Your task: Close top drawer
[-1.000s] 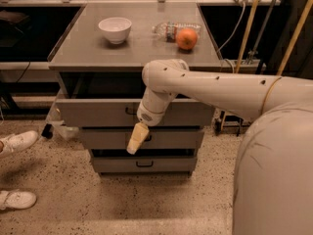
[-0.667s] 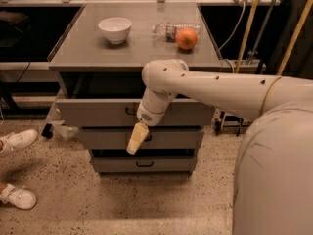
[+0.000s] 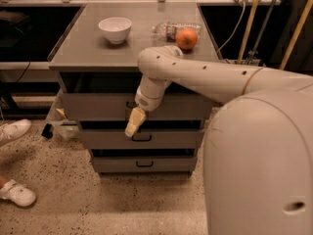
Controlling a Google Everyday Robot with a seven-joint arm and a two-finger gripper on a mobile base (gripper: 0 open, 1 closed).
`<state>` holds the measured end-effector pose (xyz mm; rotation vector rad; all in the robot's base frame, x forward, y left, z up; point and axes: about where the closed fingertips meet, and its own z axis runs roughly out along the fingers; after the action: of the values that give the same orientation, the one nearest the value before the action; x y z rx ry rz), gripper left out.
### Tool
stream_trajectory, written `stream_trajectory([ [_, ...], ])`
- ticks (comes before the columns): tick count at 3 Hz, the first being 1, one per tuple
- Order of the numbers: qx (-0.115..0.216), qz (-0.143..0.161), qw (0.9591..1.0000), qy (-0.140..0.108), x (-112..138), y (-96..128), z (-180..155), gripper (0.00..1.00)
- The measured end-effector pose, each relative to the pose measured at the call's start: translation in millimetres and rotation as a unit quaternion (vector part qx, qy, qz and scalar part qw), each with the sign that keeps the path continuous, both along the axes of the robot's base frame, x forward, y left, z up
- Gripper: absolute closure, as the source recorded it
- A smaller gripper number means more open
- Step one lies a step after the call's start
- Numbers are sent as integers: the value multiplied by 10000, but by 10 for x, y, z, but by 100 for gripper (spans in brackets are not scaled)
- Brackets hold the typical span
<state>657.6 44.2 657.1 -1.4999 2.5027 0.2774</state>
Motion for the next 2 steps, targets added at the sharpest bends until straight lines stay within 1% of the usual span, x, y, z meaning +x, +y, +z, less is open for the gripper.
stream_trajectory([
  [1, -50, -292, 9995, -86, 298, -4, 58, 0],
  [2, -67, -261, 9996, -71, 284, 12, 46, 0],
])
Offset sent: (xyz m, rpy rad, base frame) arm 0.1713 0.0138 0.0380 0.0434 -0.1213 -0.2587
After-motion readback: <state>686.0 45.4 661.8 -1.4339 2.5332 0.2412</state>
